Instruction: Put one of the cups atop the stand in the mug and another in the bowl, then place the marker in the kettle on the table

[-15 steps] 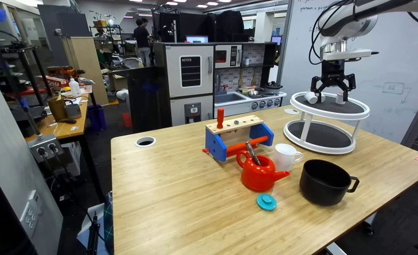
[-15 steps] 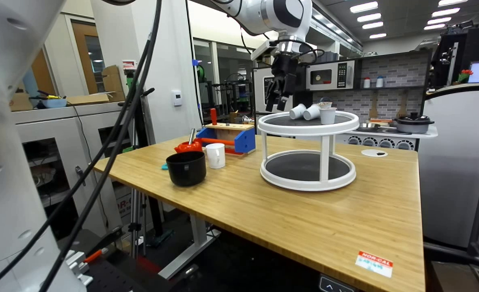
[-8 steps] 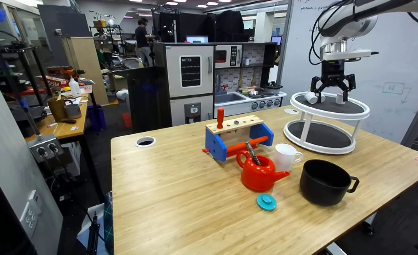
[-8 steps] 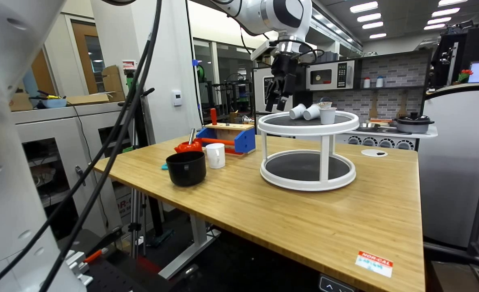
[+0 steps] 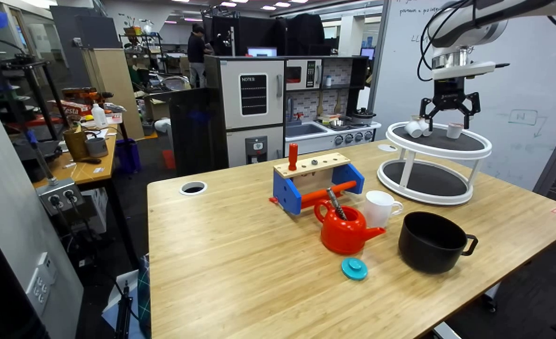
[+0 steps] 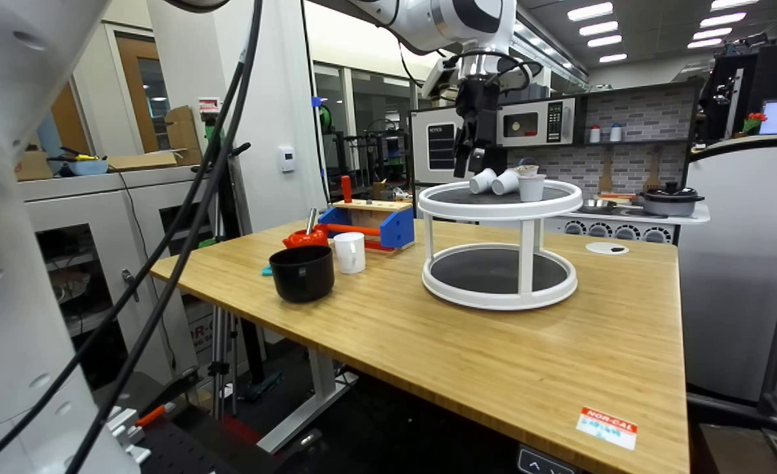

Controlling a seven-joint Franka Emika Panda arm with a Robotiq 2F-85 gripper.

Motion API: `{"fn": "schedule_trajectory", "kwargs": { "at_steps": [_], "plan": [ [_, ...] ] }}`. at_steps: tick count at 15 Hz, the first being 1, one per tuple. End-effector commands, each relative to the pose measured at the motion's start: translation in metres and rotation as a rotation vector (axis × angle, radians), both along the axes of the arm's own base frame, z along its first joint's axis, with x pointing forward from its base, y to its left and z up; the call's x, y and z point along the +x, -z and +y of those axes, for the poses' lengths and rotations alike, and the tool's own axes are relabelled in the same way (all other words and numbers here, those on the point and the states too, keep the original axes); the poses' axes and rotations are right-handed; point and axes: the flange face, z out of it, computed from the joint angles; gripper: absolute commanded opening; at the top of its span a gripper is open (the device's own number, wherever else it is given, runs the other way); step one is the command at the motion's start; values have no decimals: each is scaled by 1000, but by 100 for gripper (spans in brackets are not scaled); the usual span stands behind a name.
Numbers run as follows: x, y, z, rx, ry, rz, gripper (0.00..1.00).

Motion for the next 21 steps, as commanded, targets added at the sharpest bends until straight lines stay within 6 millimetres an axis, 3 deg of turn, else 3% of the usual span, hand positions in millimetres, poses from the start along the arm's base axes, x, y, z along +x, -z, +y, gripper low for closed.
{"fn": "schedule_trajectory", "kwargs": {
  "at_steps": [1, 5, 11, 21],
  "plan": [
    [9, -2, -13, -53, 75, -4, 100],
    [14, 8, -26, -85, 166, 5, 100],
    [9, 15, -63, -135, 357, 24, 100],
    [7, 14, -66, -147, 458, 41, 100]
  ]
}}
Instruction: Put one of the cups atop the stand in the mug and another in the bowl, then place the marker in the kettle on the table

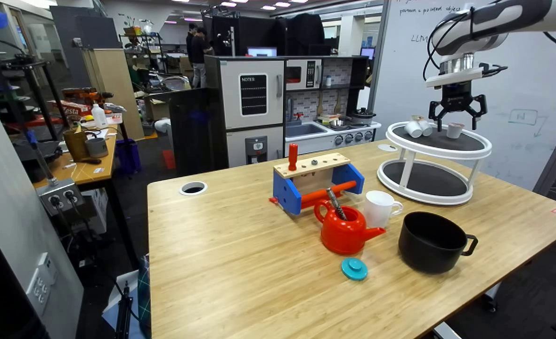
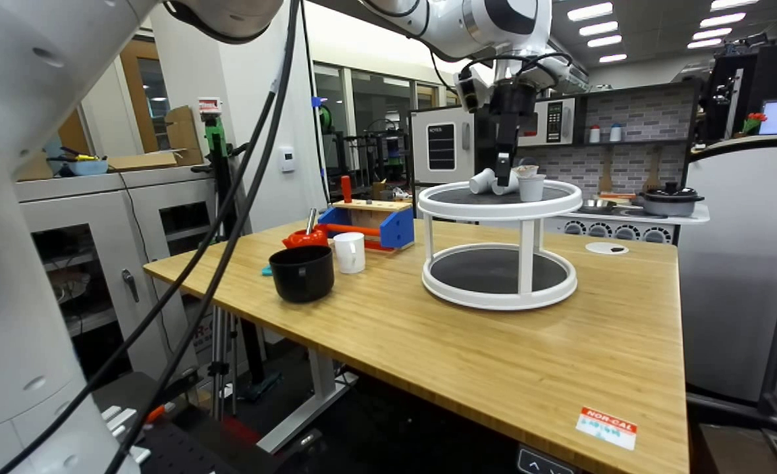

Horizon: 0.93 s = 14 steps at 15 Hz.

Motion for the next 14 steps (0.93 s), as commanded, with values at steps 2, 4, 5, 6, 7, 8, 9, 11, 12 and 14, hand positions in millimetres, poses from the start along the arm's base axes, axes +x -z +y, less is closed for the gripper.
{"fn": "schedule_trajectory", "kwargs": {
  "at_steps": [2, 4, 5, 6, 7, 8, 9, 11, 12, 14],
  "plan": [
    [0, 2, -7, 11, 63, 21, 100],
    [-2, 4, -11, 10, 82, 26, 100],
    [-2, 5, -13, 11, 88, 28, 100],
    [-2, 5, -14, 11, 94, 31, 100],
    [-2, 6, -15, 11, 99, 33, 100],
    [-2, 7, -16, 12, 102, 36, 100],
    [-2, 6, -17, 14, 106, 37, 100],
    [-2, 5, -17, 17, 113, 37, 100],
    [-2, 4, -17, 18, 116, 36, 100],
    [-2, 4, -18, 21, 120, 36, 100]
  ]
}}
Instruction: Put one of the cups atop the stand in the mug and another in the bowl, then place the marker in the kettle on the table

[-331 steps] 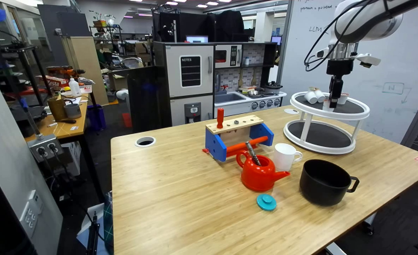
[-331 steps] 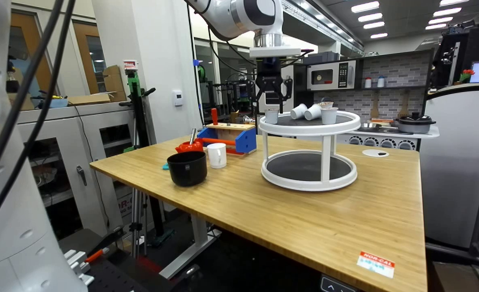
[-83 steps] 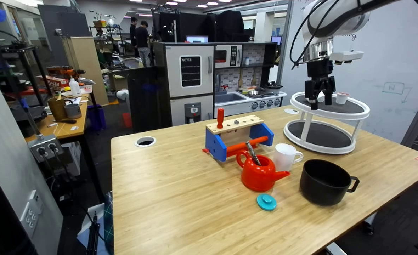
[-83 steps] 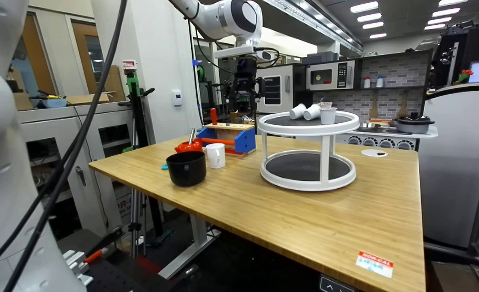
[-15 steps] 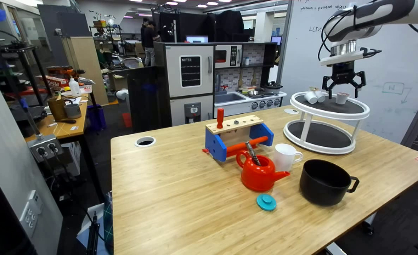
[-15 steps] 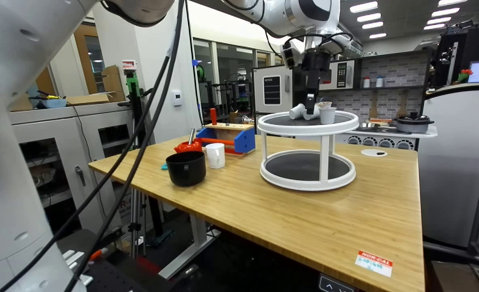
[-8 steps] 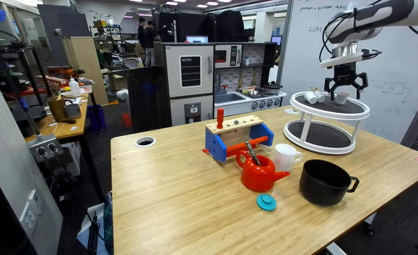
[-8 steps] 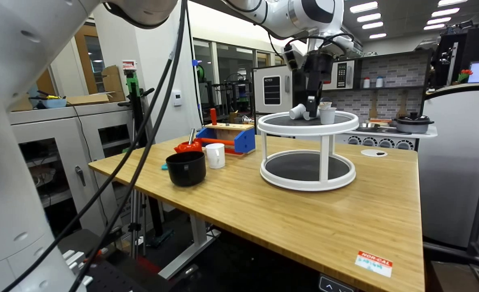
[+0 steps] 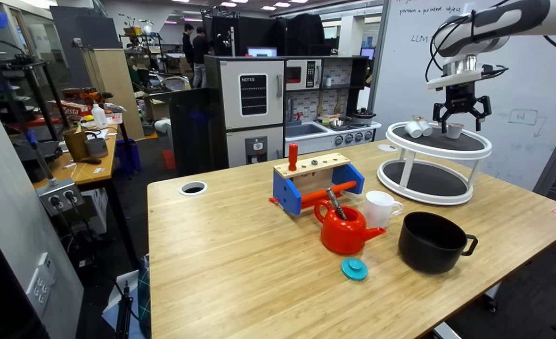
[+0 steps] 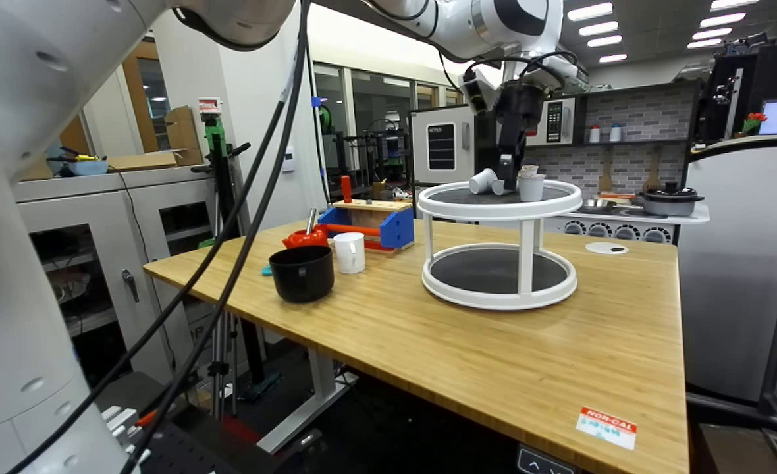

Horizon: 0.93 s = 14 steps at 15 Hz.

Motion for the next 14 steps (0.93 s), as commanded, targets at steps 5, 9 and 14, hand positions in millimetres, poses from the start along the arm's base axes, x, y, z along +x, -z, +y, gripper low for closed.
{"fn": "schedule_trajectory", "kwargs": {
  "at_steps": [5, 9, 14],
  "plan": [
    [3, 2, -10, 89, 41, -8, 100],
    [4, -6, -19, 137, 67, -33, 100],
    [7, -8, -18, 156, 79, -48, 100]
  ]
}}
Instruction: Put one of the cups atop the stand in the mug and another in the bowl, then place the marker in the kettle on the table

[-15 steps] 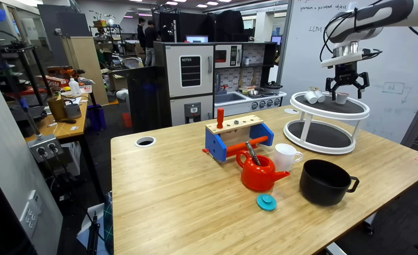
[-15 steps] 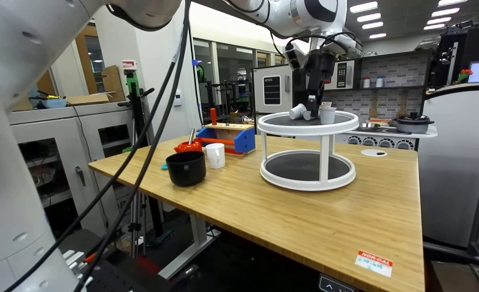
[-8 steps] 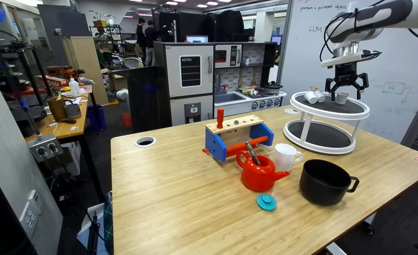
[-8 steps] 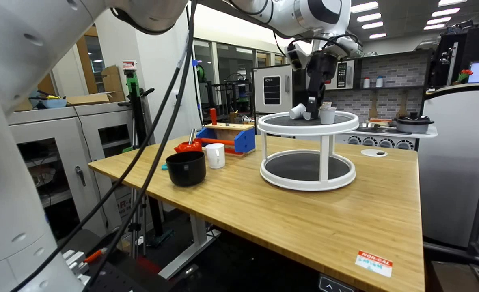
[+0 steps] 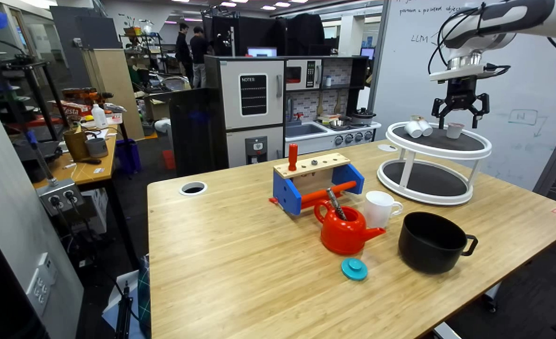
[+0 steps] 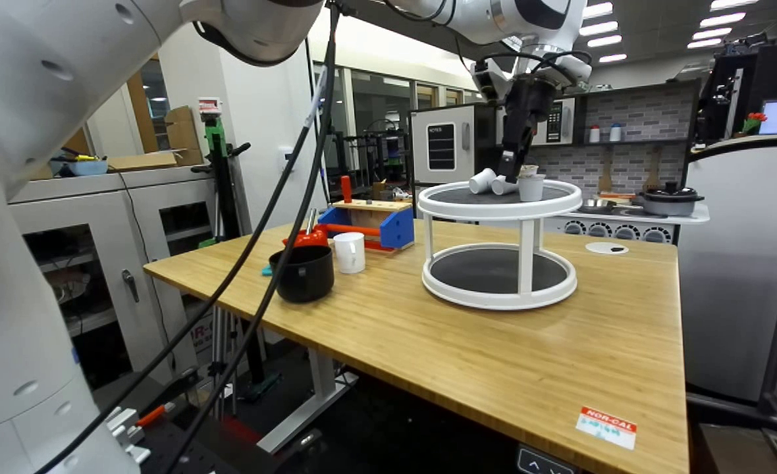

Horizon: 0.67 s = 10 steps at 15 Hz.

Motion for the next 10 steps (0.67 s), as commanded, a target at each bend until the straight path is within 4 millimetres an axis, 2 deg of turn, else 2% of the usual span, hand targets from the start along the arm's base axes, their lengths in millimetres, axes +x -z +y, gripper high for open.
{"fn": "schedule_trajectory", "kwargs": {
  "at_steps": [1, 10],
  "plan": [
    [4, 0, 1, 39, 22, -2, 100],
    [4, 4, 6, 22, 2, 13, 100]
  ]
}}
